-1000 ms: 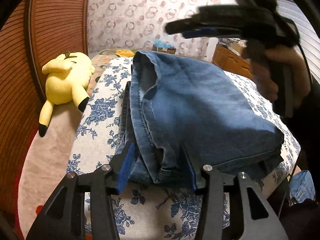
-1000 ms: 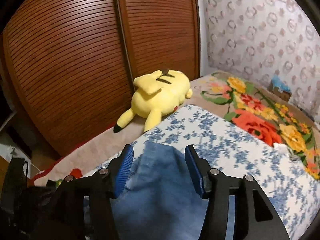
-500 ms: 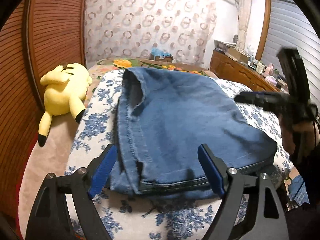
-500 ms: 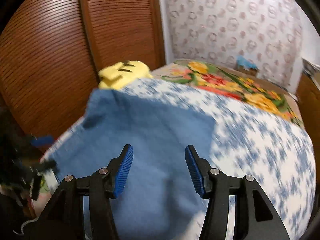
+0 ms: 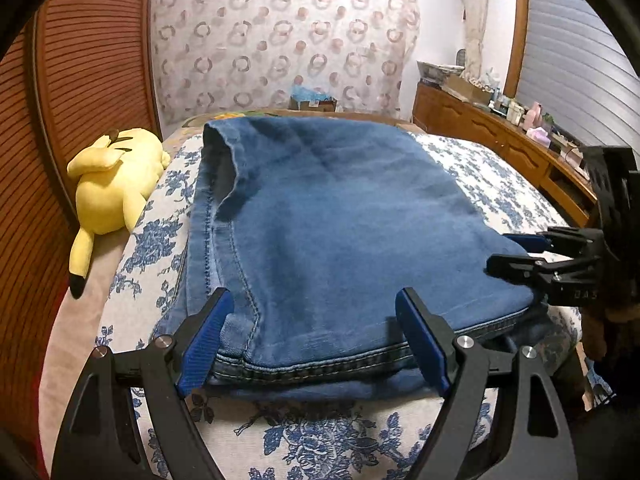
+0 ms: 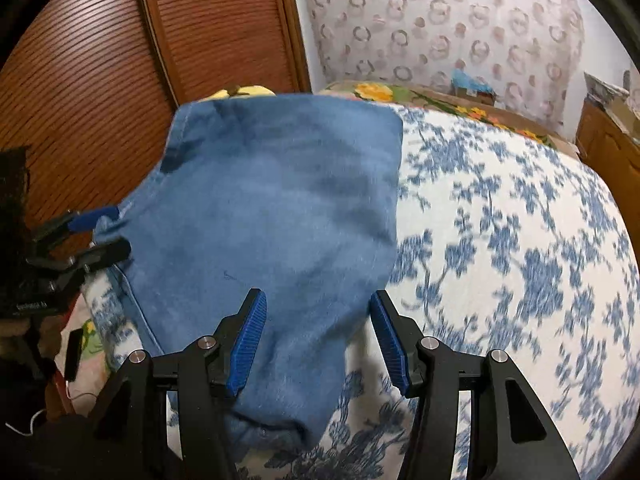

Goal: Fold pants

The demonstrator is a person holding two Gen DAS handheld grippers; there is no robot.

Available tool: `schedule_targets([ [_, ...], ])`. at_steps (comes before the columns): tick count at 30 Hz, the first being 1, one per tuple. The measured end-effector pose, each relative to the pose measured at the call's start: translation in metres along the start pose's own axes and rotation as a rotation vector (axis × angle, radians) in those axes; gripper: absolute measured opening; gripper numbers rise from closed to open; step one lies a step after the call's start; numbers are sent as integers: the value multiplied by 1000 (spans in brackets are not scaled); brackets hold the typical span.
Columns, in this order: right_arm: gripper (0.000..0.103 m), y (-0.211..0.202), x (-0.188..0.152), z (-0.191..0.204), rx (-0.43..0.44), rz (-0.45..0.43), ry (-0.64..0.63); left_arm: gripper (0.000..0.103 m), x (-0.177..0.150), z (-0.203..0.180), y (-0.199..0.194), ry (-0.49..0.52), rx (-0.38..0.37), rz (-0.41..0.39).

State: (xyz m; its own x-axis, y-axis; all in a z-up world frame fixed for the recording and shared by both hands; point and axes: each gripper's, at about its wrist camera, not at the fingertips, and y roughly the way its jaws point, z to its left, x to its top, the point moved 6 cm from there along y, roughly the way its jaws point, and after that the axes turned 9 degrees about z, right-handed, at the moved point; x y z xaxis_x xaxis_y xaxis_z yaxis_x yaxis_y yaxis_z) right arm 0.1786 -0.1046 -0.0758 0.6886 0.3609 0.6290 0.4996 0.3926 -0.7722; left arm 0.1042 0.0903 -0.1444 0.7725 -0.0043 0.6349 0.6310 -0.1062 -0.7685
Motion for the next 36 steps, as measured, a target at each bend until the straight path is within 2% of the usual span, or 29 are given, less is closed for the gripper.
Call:
schedule_targets([
  [4,56,9,-4,-4,8,10,27,84,-8,4,12,2,2,34],
  [10,56,7,-12,-2,40,12,55,84,-13,0,17,42,37,22],
  [21,56,6,-17,9,79,-28,18,84,-12,0,16,27,36,21],
  [26,46,6,-16,8,89,-34,23,84,-12,0,17,26,37,20],
  [29,28,2,-14,9,95,-49,28,84,-12,0,16,27,36,21],
  [31,22,-1,-12,8,119,-61,40,84,-12,1,17,26,33,21],
  [36,17,-18,2,9,185,-111,52,84,-12,1,16,11,18,18],
])
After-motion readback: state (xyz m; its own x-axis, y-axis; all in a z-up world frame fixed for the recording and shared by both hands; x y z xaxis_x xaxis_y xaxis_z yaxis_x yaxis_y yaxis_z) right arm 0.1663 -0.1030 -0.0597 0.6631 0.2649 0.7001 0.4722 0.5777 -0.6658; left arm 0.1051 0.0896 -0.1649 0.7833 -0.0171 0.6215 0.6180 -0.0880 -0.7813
